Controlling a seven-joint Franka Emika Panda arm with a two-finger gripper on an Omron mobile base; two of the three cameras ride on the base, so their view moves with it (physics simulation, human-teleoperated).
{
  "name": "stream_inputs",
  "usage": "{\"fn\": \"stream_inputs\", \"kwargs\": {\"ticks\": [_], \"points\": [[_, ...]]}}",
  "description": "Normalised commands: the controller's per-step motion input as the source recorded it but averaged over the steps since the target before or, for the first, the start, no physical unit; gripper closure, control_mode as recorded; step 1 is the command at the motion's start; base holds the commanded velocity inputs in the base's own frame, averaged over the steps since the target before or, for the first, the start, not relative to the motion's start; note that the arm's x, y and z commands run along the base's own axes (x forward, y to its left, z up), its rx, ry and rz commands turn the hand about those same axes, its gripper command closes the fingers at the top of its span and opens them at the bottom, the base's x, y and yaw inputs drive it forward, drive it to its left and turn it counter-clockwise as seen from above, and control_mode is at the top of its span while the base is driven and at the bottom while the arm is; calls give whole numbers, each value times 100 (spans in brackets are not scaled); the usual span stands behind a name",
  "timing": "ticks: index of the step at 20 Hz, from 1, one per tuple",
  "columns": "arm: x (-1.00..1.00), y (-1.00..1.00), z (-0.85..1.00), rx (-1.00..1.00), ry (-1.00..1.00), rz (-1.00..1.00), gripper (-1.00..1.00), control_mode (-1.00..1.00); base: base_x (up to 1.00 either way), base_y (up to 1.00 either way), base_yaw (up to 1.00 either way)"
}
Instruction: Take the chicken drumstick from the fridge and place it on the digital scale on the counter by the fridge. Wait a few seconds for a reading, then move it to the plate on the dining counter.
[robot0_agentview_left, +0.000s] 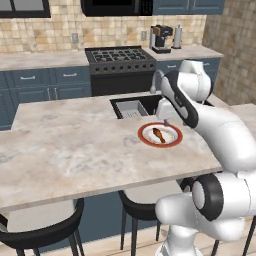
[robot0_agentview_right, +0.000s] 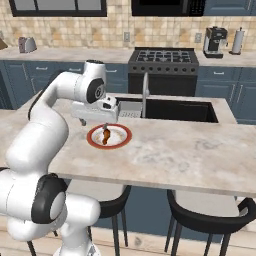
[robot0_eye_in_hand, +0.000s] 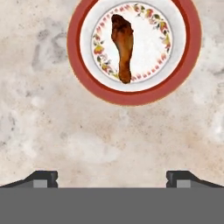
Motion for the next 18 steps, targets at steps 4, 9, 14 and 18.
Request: {"fn": "stream_inputs", "kwargs": {"ticks": [4, 9, 14, 18], "points": [[-100, -1, 32, 0, 0, -1, -100, -100, 0, 0, 0], [-100, -4, 5, 0, 0, -4, -100, -100, 0, 0, 0], [-100, -1, -7, -3, -11, -4, -100, -100, 0, 0, 0], [-100, 0, -11, -9, -20, -5, -100, -100, 0, 0, 0]]}}
